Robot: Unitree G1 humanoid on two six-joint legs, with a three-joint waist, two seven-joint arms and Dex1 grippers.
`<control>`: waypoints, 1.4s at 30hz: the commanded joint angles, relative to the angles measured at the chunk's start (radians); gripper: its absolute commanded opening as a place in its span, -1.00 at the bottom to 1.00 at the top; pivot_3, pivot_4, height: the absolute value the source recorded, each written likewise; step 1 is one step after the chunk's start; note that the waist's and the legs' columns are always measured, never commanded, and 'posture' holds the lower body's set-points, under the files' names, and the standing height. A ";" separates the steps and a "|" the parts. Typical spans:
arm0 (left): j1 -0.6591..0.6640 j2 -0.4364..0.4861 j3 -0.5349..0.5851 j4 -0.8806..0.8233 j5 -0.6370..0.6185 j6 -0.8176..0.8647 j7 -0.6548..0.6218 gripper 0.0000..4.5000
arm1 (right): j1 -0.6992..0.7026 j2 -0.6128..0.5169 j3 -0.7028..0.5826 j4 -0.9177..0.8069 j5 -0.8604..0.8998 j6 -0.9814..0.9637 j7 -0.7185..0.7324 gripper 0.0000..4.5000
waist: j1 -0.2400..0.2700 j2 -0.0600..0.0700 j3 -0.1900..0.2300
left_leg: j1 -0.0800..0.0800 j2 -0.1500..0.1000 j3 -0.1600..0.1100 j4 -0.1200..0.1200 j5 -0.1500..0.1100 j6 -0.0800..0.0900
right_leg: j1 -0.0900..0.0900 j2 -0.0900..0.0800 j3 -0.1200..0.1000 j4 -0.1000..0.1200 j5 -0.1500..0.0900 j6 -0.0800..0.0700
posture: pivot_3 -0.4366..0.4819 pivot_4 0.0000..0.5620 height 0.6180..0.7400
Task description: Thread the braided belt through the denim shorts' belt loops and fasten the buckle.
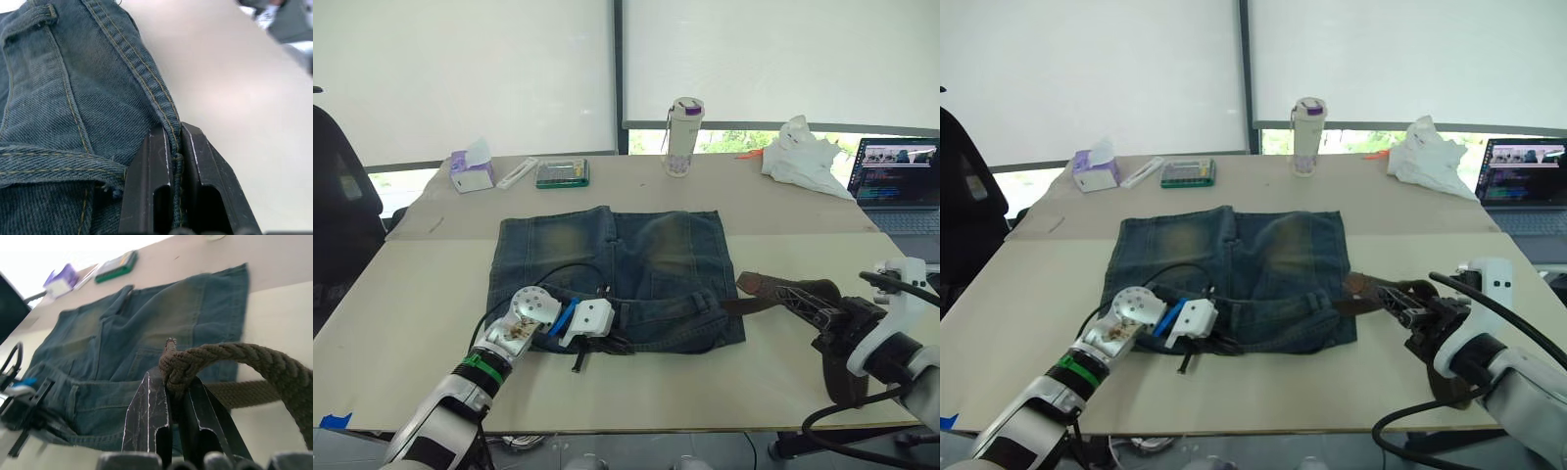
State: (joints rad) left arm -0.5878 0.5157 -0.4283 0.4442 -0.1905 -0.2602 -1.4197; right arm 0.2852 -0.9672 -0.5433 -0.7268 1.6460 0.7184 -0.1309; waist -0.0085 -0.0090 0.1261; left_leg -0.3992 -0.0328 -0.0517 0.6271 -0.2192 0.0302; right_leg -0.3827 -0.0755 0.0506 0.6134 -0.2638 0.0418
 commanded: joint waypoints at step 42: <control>0.282 0.074 0.341 -0.725 -0.385 0.775 0.334 0.26 | -0.742 -0.012 0.378 0.708 -0.422 0.561 0.472 -1.00 | 0.017 0.002 -0.001 | 0.000 -0.003 0.000 0.003 0.000 0.000 | -0.001 0.001 -0.002 0.004 0.000 0.001 | -0.05 -0.47 1.00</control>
State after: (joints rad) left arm -0.3038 0.5941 -0.0944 -0.2403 -0.5740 0.5386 -1.0883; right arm -0.4482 -0.9722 -0.1113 -0.0161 1.2397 1.2756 0.3262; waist 0.0084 -0.0074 0.1253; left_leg -0.3988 -0.0362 -0.0520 0.6298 -0.2190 0.0302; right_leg -0.3834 -0.0744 0.0483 0.6178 -0.2636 0.0428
